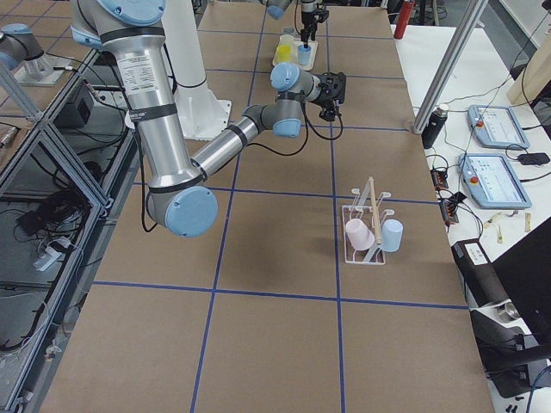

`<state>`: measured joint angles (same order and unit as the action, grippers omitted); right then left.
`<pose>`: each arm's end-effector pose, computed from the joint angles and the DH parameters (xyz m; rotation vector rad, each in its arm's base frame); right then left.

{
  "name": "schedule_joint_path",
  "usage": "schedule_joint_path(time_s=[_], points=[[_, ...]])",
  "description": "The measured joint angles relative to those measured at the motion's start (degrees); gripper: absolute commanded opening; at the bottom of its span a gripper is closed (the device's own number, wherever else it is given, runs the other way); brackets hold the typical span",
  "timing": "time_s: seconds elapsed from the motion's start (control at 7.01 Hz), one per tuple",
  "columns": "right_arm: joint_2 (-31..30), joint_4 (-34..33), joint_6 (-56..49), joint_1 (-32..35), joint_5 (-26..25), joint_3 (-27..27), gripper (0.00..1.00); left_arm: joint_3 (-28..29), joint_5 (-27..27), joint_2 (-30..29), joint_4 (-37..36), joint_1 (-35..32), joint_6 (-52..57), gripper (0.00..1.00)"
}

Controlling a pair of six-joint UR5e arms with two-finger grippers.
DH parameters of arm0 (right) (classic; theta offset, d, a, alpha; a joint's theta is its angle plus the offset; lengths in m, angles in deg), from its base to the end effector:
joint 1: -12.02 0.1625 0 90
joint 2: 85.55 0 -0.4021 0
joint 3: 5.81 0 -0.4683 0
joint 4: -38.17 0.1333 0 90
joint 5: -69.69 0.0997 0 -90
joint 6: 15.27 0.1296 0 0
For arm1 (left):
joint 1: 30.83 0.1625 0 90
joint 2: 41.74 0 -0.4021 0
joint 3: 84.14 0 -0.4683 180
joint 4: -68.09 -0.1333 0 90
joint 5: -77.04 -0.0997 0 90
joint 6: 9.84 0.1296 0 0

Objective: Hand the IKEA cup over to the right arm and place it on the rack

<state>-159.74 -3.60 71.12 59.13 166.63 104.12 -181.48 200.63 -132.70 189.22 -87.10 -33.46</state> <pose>-0.3413 -0.5402 0.1902 0.5456 -1.3847 0.5278 0.2907 -0.5463 0.5170 0.3175 0.8177 0.3667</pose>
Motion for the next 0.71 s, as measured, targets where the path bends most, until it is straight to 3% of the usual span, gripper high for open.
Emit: schedule_joint_path(time_s=[0.14, 0.29, 0.71], points=[[0.0, 0.0, 0.0, 0.0, 0.0, -0.1, 1.00, 0.4, 0.0, 0.0, -0.1, 0.1, 0.0, 0.64], [0.0, 0.0, -0.1, 0.0, 0.0, -0.2, 1.00, 0.7, 0.0, -0.1, -0.1, 0.3, 0.0, 0.57], [0.0, 0.0, -0.1, 0.0, 0.0, -0.5, 1.00, 1.1, 0.1, -0.2, 0.0, 0.9, 0.2, 0.28]])
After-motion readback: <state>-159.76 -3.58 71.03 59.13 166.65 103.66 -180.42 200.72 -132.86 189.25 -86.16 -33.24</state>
